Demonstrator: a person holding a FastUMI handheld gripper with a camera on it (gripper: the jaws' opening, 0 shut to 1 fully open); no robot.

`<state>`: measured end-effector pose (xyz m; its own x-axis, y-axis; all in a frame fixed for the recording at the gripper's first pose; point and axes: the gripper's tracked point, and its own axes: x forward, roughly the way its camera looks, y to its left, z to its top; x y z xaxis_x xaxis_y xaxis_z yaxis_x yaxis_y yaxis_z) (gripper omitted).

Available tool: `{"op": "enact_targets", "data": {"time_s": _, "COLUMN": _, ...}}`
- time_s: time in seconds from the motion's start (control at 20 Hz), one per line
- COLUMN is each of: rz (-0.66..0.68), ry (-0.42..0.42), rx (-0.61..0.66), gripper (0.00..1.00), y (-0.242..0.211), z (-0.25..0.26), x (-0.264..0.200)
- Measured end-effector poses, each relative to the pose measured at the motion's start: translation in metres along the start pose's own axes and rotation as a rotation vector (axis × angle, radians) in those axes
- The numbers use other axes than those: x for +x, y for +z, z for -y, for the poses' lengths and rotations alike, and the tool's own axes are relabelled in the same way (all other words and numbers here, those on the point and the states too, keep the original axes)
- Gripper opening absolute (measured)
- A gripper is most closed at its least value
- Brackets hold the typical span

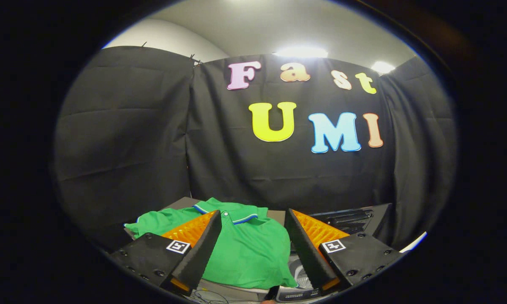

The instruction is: Put the clothes into the washing machine and then close the washing machine lid.

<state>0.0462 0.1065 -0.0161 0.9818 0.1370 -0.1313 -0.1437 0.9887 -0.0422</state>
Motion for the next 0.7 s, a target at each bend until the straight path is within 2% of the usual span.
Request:
{"op": "enact_targets", "data": {"time_s": 0.3, "rz": -0.141, "ry": 0.106, "rx": 0.036, "gripper": 0.97, "y": -0.027, "z": -0.050, "x": 0.028}}
{"op": "enact_targets", "data": {"time_s": 0.7, "rz": -0.280, "ry": 0.167, "rx": 0.043, "gripper": 0.97, "y": -0.059, "z": -0.081, "x": 0.061}}
